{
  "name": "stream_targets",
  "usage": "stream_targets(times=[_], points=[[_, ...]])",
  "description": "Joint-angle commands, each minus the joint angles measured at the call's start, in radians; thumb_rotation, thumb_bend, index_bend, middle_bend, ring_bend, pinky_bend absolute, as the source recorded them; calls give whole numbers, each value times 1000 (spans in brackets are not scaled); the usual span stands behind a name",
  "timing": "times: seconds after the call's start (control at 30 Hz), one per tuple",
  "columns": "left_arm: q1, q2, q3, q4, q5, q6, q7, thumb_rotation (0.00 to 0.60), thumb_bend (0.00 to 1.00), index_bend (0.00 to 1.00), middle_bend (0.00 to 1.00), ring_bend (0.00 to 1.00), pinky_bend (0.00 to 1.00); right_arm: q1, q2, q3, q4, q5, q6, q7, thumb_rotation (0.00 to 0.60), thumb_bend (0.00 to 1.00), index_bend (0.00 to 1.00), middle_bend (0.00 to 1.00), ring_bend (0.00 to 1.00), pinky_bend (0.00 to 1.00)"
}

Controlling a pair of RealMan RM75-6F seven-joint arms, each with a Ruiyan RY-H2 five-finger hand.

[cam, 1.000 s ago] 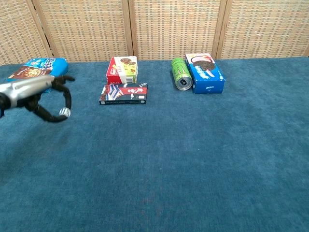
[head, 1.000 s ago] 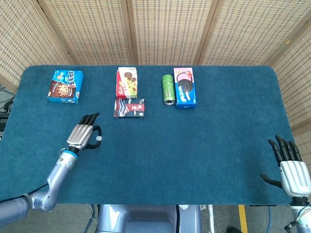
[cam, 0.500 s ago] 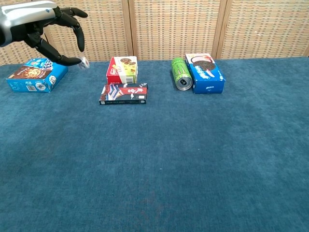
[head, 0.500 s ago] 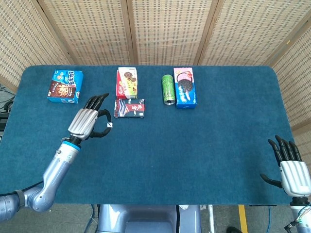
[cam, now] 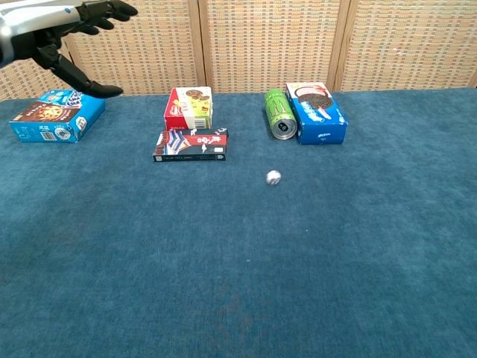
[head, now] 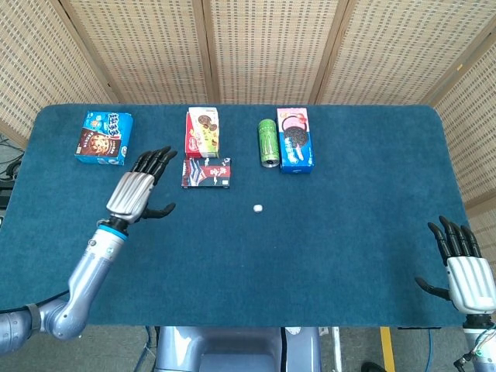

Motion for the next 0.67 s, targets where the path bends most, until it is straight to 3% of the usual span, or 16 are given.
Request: stream_targets(times=[0.03, 0.23, 0.5, 0.67], points=[[28, 30, 22, -6, 26, 21, -20, 600, 254, 0, 0, 0, 0, 0, 0, 0, 0, 1, -1, 1, 600, 0, 22, 0, 0, 0], [145, 116, 116, 6, 94, 114, -43, 600, 3, 0, 0, 0, 0, 0, 0, 0, 0, -1, 0, -1, 600, 0, 22, 0, 0, 0], [361, 188, 263, 78, 181, 275, -187, 600, 0, 0, 0, 0, 0, -2, -1, 0, -3, -1, 4, -13, 600, 0, 22, 0, 0, 0], [463, 163, 307, 153, 195, 357, -270, 600, 0, 0, 0, 0, 0, -2, -2, 0, -4, -1, 6, -19, 600, 0, 22, 0, 0, 0]])
